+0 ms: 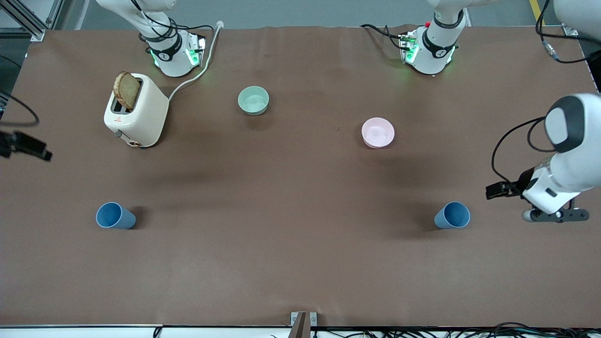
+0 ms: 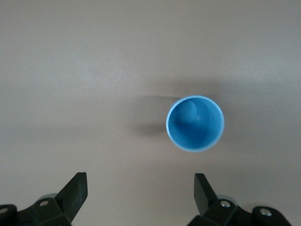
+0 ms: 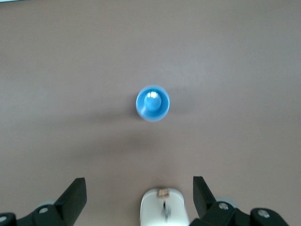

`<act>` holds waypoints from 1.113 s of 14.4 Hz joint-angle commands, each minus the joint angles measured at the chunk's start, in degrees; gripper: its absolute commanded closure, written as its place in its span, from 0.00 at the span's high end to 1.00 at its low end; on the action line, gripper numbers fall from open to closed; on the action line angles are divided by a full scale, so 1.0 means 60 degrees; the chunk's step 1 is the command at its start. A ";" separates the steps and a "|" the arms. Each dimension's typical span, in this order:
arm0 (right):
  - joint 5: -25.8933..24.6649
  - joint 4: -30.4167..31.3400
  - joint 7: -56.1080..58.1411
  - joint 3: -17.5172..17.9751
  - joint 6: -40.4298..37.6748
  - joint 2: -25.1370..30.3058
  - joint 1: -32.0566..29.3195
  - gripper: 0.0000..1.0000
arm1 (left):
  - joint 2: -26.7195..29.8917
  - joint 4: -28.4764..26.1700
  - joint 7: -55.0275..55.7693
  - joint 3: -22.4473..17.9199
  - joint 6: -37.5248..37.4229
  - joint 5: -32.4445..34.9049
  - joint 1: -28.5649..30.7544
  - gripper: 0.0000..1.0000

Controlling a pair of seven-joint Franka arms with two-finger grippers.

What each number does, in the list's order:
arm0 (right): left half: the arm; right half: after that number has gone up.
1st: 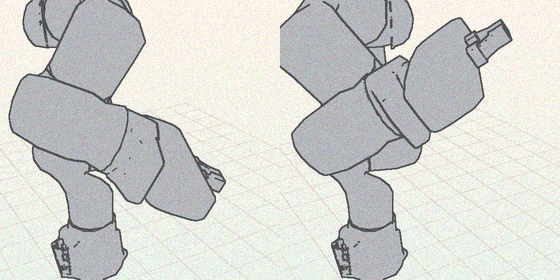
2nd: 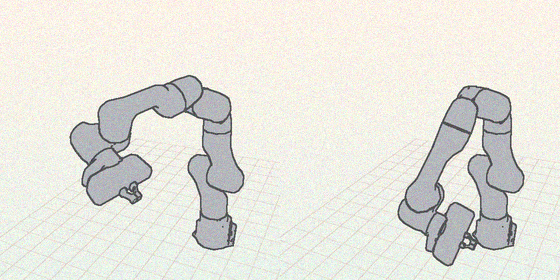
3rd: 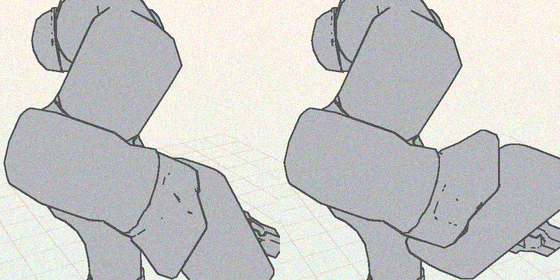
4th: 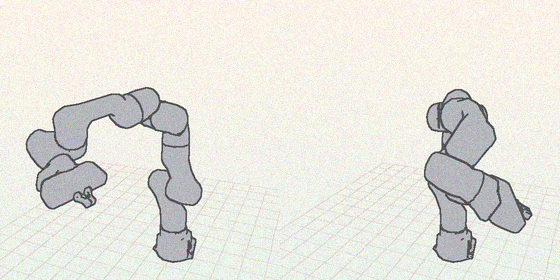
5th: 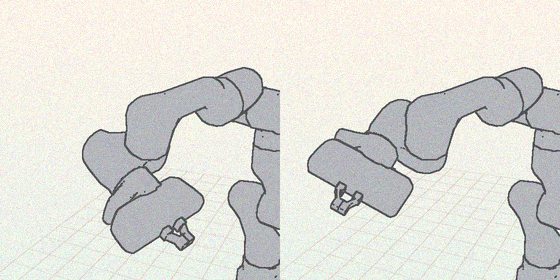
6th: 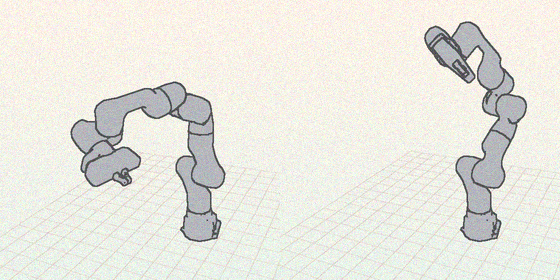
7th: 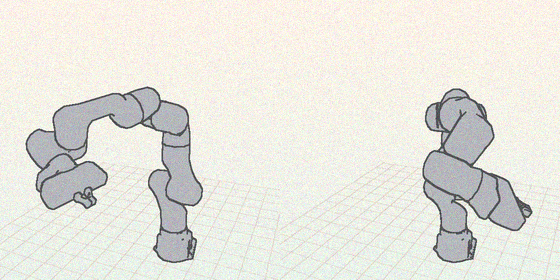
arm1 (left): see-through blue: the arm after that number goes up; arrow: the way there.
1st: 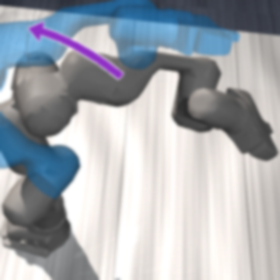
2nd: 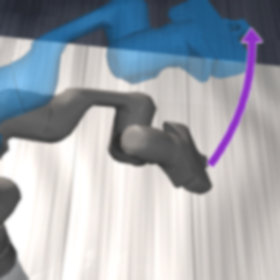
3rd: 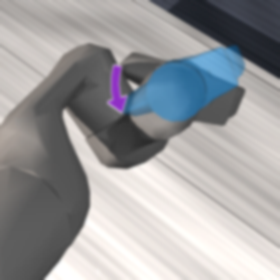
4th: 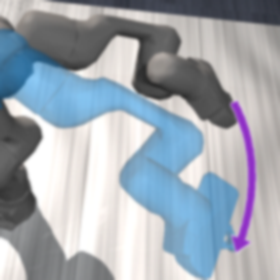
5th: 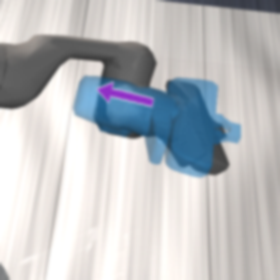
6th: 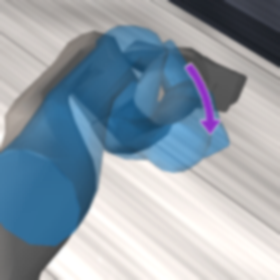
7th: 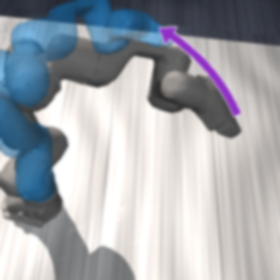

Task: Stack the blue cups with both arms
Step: 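Reach the left and right grippers down to the two blue cups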

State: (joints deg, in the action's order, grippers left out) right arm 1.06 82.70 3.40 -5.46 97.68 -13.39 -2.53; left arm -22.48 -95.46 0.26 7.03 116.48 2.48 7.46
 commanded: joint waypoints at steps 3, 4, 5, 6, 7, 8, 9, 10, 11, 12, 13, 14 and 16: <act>-0.0045 0.0819 0.1776 -0.0380 0.2655 -0.1734 -0.0207 1.00 | -0.1056 -0.0057 0.0469 0.0089 0.0874 0.0012 -0.0144 0.88; -0.0031 0.1126 0.1777 -0.0380 0.3283 -0.2057 -0.0222 1.00 | -0.1203 -0.0043 0.0469 0.0089 0.0991 -0.0003 -0.0173 0.80; -0.0030 0.1361 0.1792 -0.0380 0.3884 -0.2263 -0.0251 1.00 | -0.1291 -0.0014 0.0483 0.0089 0.1021 -0.0003 -0.0188 0.75; -0.0016 0.1567 0.1807 -0.0380 0.4427 -0.2468 -0.0266 1.00 | -0.1408 0.0001 0.0527 0.0103 0.1123 -0.0003 -0.0188 0.70; -0.0016 0.1757 0.1792 -0.0380 0.4896 -0.2702 -0.0252 1.00 | -0.1496 0.0001 0.0730 0.0118 0.1226 -0.0003 -0.0217 0.64; -0.0016 0.2107 0.1807 -0.0380 0.5438 -0.2835 -0.0222 1.00 | -0.1584 0.0001 0.0863 0.0133 0.1285 0.0012 -0.0232 0.58; -0.0016 0.2459 0.1850 -0.0351 0.5907 -0.2865 -0.0193 1.00 | -0.1657 0.0016 0.0879 0.0133 0.1300 0.0026 -0.0247 0.52; -0.0001 0.2709 0.1865 -0.0336 0.6289 -0.2894 -0.0135 1.00 | -0.1760 0.0031 0.0879 0.0133 0.1343 0.0012 -0.0261 0.44; -0.0001 0.2769 0.1865 -0.0336 0.6554 -0.2996 -0.0149 1.00 | -0.1819 0.0060 0.0893 0.0133 0.1416 0.0012 -0.0262 0.36; -0.0001 0.2770 0.1865 -0.0336 0.6614 -0.3215 -0.0149 1.00 | -0.1848 0.0060 0.0893 0.0133 0.1432 0.0012 -0.0262 0.28; 0.0028 0.2770 0.1865 -0.0321 0.6702 -0.3318 -0.0134 0.93 | -0.1907 0.0074 0.0893 0.0133 0.1432 0.0012 -0.0262 0.21; 0.0028 0.2770 0.1865 -0.0321 0.6746 -0.3363 -0.0149 0.83 | -0.1922 0.0075 0.0922 0.0147 0.1432 -0.0003 -0.0262 0.13; 0.0043 0.2712 0.1865 -0.0321 0.6761 -0.3509 -0.0164 0.54 | -0.1849 0.0060 0.0967 0.0234 0.1417 -0.0046 -0.0262 0.01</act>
State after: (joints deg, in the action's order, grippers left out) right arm 1.08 98.52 13.94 -7.58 137.53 -34.27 -3.27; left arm -33.58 -95.92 5.04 7.81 124.91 2.43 6.00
